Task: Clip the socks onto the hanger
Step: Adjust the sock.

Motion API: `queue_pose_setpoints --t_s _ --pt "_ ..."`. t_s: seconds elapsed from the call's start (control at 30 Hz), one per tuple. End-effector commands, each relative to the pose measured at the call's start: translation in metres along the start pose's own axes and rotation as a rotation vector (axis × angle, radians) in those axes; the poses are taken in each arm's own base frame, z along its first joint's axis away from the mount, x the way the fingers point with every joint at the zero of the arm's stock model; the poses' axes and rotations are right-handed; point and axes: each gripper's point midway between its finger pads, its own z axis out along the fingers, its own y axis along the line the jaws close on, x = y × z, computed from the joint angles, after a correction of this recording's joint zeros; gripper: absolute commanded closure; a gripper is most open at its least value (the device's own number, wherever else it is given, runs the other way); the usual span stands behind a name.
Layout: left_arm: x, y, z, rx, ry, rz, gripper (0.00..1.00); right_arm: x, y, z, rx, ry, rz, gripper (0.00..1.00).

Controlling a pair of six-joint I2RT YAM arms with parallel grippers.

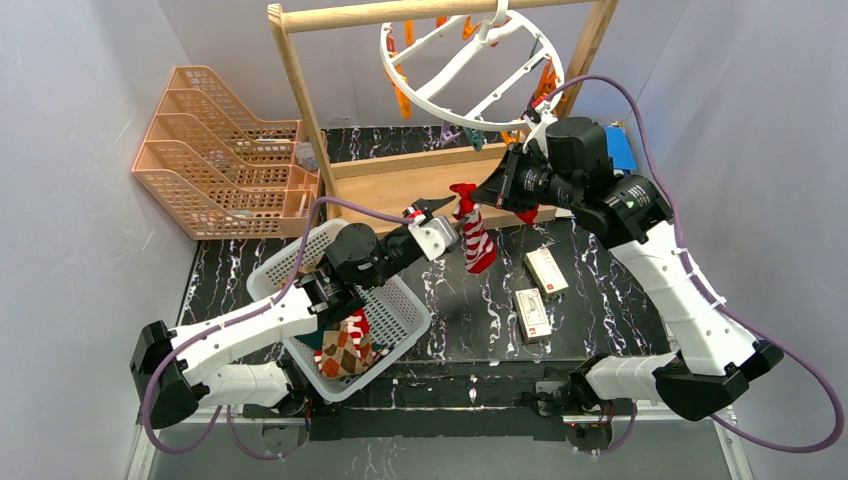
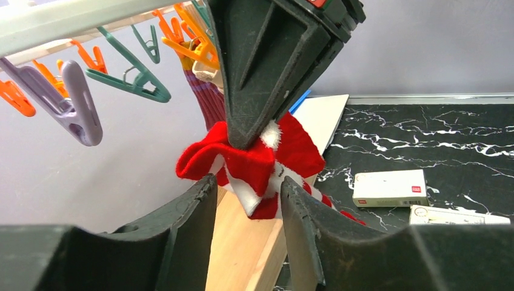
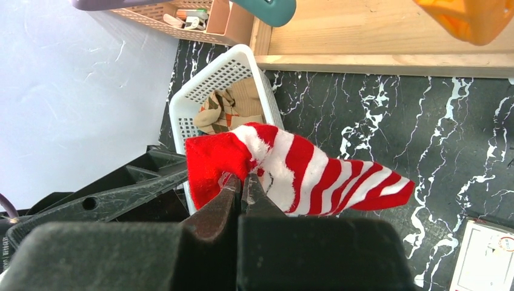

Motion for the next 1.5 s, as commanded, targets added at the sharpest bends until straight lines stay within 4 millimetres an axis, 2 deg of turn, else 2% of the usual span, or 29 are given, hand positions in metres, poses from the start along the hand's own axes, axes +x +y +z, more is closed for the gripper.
queue_pose_setpoints --t_s 0.0,0.07,0.23,0.27,0.3,0.33,0.4,0.47,0.57,0.77,1.1,1.47 --pt "-0.02 0.007 0.003 -0.02 -0.041 0.007 0.59 -0.008 0.01 -0.008 -0.041 -0.046 0.0 0.99" --pt "-0.022 0.007 0.004 -0.022 -0.047 0.003 0.63 -0.008 0.01 -0.008 -0.04 -0.045 0.002 0.99" --pt "-0.026 0.009 0.006 -0.032 -0.06 -0.003 0.96 -0.005 0.01 -0.007 -0.045 -0.036 -0.001 0.99" --pt "-0.026 0.009 0.006 -0.034 -0.058 -0.005 1.0 -0.005 0.009 -0.008 -0.045 -0.037 -0.004 0.99" --pt "-0.024 0.01 0.005 -0.04 -0.053 -0.008 1.0 -0.005 0.009 -0.01 -0.042 -0.042 -0.011 0.99" --pt "-0.023 0.011 0.004 -0.049 -0.05 -0.016 1.0 -0.006 0.008 -0.012 -0.037 -0.049 -0.022 0.94" --pt "-0.02 0.013 0.001 -0.064 -0.038 -0.025 1.0 -0.009 0.003 -0.02 -0.009 -0.065 -0.058 0.69" --pt "-0.016 0.012 -0.005 -0.066 -0.028 -0.03 1.0 -0.015 0.002 -0.031 0.015 -0.09 -0.105 0.52" --pt "-0.013 0.01 -0.01 -0.059 -0.02 -0.042 1.0 -0.021 -0.001 -0.042 0.046 -0.1 -0.188 0.4" --pt "-0.015 0.005 -0.014 -0.031 -0.026 -0.068 1.0 -0.028 0.012 -0.05 -0.022 -0.126 -0.339 0.4" --pt "-0.019 -0.001 -0.008 0.0 -0.038 -0.089 1.0 -0.034 0.027 -0.036 -0.099 -0.127 -0.362 0.38" --pt "-0.023 -0.001 -0.008 0.001 -0.053 -0.094 1.0 -0.024 0.02 -0.014 -0.073 -0.053 -0.361 0.39"
